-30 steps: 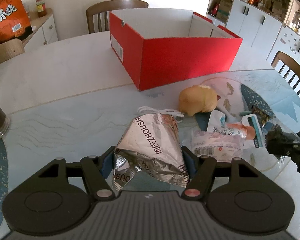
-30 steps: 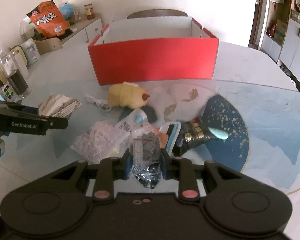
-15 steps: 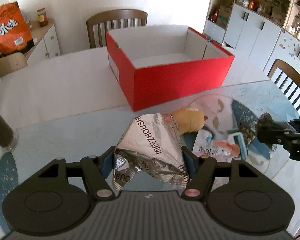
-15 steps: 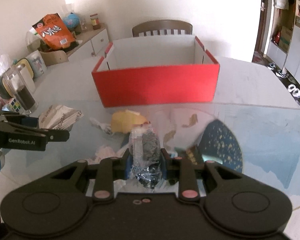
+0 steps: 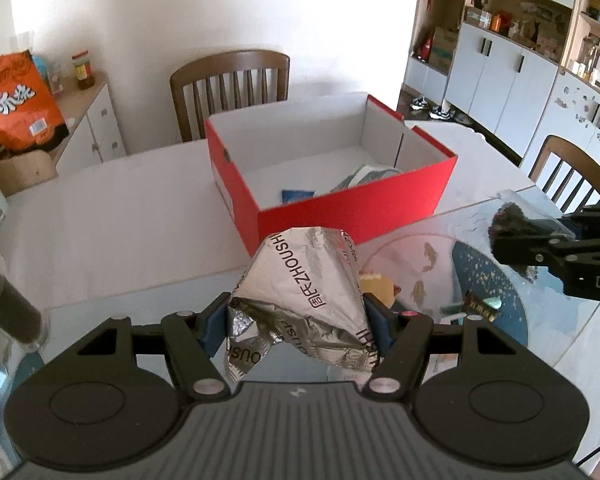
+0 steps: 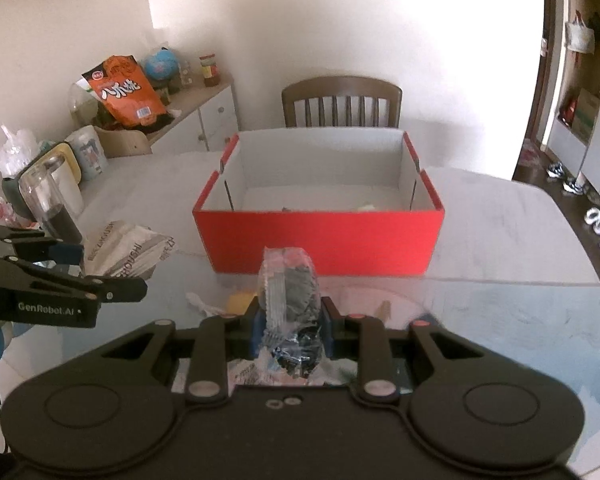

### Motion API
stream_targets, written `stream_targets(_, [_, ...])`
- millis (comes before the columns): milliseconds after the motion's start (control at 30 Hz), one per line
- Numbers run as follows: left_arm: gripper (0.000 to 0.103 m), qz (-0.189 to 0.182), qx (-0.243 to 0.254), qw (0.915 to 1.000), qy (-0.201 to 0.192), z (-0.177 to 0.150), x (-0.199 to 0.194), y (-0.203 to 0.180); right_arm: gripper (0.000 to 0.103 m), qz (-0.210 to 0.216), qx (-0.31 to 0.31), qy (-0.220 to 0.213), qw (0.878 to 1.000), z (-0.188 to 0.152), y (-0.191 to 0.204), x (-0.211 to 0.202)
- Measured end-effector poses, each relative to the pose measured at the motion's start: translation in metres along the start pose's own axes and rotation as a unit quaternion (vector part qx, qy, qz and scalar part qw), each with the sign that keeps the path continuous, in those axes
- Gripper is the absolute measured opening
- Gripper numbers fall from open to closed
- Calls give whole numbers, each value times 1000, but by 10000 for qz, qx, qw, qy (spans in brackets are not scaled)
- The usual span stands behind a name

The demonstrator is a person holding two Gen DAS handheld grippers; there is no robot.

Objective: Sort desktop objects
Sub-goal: 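Lift both held bags and carry them over the red box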

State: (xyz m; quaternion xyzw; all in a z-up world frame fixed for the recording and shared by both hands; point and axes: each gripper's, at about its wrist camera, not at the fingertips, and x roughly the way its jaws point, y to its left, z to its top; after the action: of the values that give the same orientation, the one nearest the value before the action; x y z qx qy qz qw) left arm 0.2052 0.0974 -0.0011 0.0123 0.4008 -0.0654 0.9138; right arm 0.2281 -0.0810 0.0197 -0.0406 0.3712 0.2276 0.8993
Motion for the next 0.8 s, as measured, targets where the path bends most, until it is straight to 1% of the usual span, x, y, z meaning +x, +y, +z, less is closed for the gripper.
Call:
stream_targets(467, [68, 17, -46, 9997, -258, 40, 5, -22, 27, 150, -242, -196, 9994, 37, -17, 7])
stream_targets(800, [68, 234, -64, 9990, -373, 70, 25, -30, 27, 212, -295, -259, 9990, 69, -34, 25])
